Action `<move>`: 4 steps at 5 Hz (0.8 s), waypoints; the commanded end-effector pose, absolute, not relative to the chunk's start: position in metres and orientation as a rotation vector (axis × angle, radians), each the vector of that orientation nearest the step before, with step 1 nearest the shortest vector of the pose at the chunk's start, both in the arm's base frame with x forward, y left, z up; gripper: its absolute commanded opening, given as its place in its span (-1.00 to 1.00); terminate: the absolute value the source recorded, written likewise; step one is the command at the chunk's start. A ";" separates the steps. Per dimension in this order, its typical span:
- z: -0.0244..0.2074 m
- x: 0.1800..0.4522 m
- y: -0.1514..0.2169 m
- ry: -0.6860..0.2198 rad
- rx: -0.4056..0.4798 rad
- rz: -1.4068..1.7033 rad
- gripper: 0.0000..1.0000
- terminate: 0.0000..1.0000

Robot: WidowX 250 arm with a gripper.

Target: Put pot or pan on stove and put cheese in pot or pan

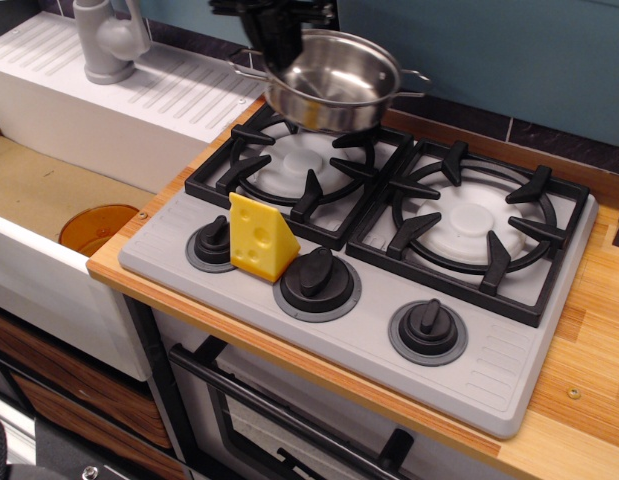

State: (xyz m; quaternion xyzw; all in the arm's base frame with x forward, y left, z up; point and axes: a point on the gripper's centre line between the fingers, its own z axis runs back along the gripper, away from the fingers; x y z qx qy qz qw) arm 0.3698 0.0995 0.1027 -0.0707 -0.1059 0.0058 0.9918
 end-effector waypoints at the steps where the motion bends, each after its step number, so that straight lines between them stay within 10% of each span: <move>1: 0.100 0.361 0.127 -0.281 -0.127 0.020 -1.00 -1.00; 3: 0.058 0.345 0.132 -0.326 -0.196 0.036 -1.00 -1.00; 4: 0.039 0.344 0.121 -0.361 -0.253 0.051 1.00 -1.00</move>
